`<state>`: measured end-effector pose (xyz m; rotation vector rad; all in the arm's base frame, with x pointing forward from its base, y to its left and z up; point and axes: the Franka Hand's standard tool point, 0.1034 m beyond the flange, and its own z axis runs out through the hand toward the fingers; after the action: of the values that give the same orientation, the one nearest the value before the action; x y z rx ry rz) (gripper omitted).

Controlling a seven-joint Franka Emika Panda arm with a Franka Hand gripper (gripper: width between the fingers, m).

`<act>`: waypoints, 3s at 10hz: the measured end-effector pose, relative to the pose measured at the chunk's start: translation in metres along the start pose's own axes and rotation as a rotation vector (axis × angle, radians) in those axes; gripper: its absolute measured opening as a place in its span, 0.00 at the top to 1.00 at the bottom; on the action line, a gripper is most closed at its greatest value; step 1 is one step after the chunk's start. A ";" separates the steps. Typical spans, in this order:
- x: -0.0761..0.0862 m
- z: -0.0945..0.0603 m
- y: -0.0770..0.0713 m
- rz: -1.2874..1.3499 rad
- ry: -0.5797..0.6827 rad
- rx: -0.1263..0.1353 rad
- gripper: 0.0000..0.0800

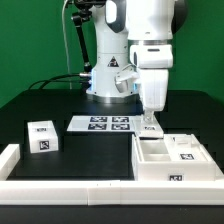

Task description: Assemble cabinet

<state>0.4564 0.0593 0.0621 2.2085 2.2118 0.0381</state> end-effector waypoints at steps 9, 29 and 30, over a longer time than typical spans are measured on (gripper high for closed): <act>-0.002 0.003 0.001 0.000 -0.008 0.026 0.91; -0.002 0.004 0.048 -0.055 0.021 -0.032 0.91; -0.004 0.004 0.055 -0.064 0.013 -0.014 0.91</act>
Offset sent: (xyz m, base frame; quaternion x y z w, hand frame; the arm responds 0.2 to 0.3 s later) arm 0.0109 -0.0035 -0.0004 0.0020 0.0026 -0.0074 1.0000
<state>0.5114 0.0558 0.0599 2.1351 2.2795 0.0674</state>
